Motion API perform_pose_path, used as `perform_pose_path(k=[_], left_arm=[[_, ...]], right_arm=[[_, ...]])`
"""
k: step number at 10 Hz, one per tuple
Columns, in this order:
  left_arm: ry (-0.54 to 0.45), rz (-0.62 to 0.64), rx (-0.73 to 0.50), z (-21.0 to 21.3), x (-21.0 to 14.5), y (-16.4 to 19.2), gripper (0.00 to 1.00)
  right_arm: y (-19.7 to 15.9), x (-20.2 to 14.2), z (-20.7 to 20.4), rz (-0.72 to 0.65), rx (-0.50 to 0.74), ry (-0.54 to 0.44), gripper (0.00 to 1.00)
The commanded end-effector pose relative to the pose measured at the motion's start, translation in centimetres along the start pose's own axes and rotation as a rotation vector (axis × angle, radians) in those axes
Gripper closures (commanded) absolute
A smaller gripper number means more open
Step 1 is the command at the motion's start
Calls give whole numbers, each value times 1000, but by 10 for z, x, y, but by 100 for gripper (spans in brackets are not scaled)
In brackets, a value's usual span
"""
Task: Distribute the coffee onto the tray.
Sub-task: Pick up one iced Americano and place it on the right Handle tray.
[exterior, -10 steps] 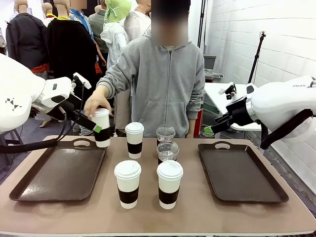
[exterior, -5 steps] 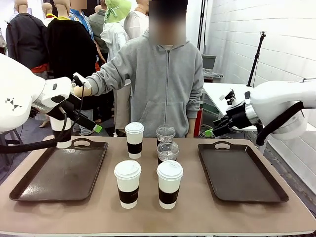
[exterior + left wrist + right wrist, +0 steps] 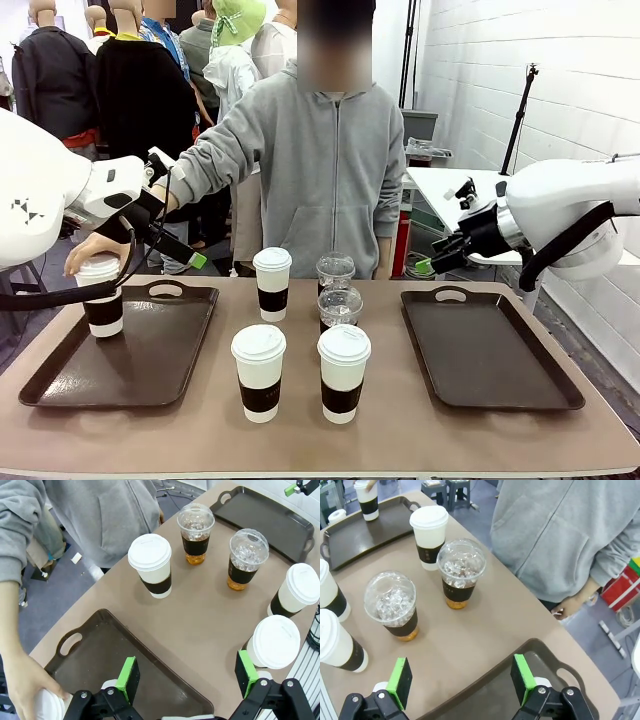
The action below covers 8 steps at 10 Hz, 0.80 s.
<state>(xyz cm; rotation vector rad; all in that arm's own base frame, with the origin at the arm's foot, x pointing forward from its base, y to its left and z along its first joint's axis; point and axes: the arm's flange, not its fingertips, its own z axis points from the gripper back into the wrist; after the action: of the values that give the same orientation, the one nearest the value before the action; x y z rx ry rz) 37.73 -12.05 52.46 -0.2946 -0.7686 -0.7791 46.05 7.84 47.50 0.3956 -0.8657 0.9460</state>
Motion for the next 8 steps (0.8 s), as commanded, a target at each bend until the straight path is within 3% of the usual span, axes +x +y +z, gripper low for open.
perform_pose_path(k=[1,2,5,6,8], left_arm=[[-2,2,-4,0,-1,2,0],[-2,2,-4,0,-1,2,0],[-2,2,-4,0,-1,2,0],[-2,2,-4,0,-1,2,0],[-2,2,-4,0,-1,2,0]], right_arm=[[-17,20,-7,32,68,142,0],[-32,35,-12,49,73,286,0],[-55,64,-35,98,90,486,0],[-61,70,-42,128,91,454,0],[-78,60,-56,125,127,279,0]])
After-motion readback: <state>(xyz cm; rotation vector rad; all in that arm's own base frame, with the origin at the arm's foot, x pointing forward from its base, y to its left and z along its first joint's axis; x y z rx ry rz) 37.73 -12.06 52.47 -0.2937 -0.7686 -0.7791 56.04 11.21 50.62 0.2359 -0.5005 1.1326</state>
